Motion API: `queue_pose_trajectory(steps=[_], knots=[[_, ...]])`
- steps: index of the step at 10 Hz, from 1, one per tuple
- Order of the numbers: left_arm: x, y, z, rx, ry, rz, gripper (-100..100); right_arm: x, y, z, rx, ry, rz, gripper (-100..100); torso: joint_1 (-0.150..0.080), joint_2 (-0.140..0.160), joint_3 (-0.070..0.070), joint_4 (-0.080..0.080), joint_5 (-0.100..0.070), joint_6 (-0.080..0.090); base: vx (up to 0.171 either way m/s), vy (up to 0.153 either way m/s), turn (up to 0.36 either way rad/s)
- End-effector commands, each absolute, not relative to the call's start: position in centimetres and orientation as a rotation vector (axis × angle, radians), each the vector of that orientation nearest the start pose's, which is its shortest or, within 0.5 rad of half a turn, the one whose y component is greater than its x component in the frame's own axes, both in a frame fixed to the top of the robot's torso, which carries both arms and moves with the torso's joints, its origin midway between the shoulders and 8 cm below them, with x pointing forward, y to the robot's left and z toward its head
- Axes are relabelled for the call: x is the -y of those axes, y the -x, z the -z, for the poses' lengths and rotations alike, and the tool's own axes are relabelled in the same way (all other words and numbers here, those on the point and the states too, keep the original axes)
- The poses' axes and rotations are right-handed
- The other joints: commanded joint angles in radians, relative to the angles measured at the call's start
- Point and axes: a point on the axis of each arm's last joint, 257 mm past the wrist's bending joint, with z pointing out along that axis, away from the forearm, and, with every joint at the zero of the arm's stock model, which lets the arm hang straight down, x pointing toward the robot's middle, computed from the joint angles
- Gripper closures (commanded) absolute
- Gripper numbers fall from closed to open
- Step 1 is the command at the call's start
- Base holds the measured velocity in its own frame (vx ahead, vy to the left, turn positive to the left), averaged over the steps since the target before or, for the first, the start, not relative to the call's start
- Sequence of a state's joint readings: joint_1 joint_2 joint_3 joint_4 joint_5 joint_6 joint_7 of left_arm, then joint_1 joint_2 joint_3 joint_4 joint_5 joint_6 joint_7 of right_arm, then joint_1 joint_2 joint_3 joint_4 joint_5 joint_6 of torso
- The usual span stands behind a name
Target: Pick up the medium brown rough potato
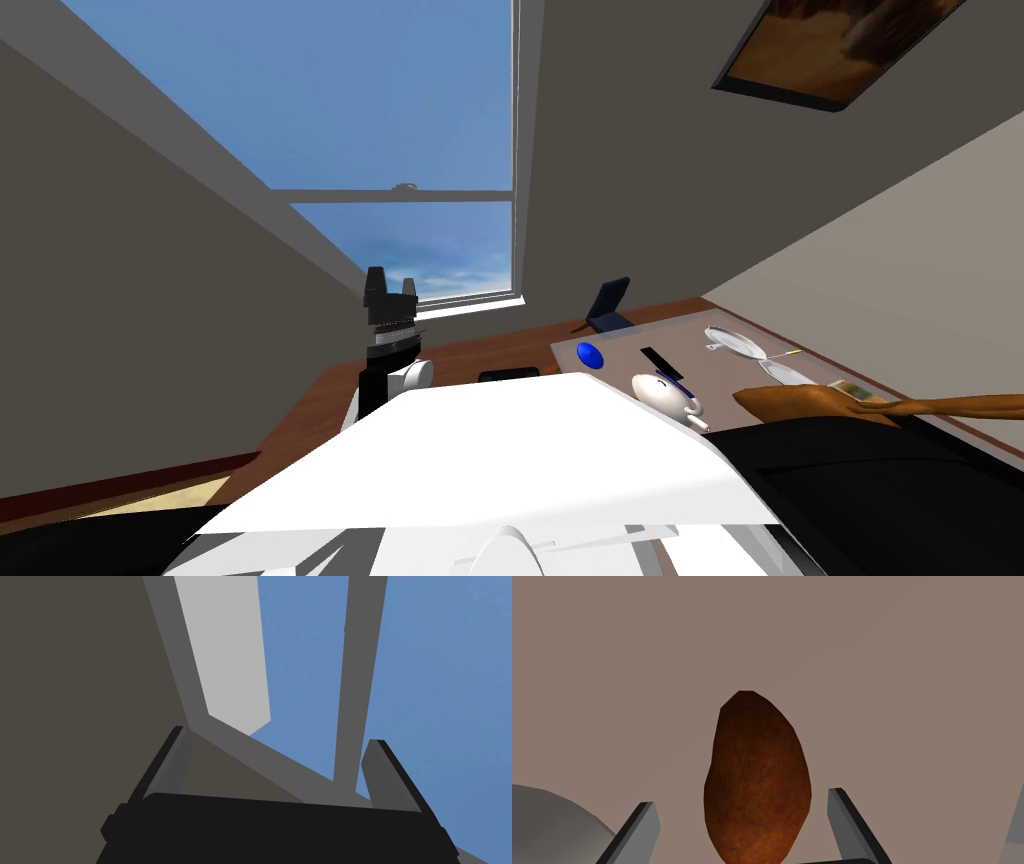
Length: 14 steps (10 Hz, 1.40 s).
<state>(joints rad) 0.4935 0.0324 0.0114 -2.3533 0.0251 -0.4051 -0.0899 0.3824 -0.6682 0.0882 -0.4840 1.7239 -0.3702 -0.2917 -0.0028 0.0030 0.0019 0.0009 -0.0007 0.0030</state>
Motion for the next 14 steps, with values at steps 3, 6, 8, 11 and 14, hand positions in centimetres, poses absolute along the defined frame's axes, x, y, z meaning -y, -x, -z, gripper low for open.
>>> queue_pose_trajectory(steps=[3, 6, 8, 11, 14], knots=[[-28.1, -34.5, -4.1, -0.656, 0.626, 1.225, 0, 59.6, 7.4, 59.3, -3.147, 0.107, 0.388, -100, 0.000, 0.000, 0.000, 0.000, 0.000, 0.000, -0.042, -0.004, 0.036], [-28.1, -34.5, -4.1, -0.656, 0.626, 1.225, 0, 59.5, 7.4, 59.4, -3.147, 0.102, 0.386, 100, 0.000, -0.003, -0.002, -0.001, 0.000, 0.000, 0.000, 0.000, 0.000], [-28.1, -34.5, -4.1, -0.656, 0.626, 1.225, 0, 59.5, 7.4, 59.3, -3.147, 0.102, 0.387, 100, 0.000, -0.004, -0.002, -0.001, 0.000, 0.000, 0.000, 0.000, 0.000], [-28.1, -34.5, -4.1, -0.656, 0.626, 1.224, 0, 59.9, 7.9, 58.9, -3.145, 0.128, 0.386, 100, 0.000, -0.007, -0.004, -0.002, 0.001, 0.001, 0.056, 0.007, -0.082], [-28.1, -34.5, -4.1, -0.656, 0.626, 1.225, 0, 60.3, 8.4, 58.5, -3.142, 0.152, 0.383, 100, 0.001, -0.008, -0.004, -0.002, 0.000, -0.001, 0.060, 0.011, -0.057]])
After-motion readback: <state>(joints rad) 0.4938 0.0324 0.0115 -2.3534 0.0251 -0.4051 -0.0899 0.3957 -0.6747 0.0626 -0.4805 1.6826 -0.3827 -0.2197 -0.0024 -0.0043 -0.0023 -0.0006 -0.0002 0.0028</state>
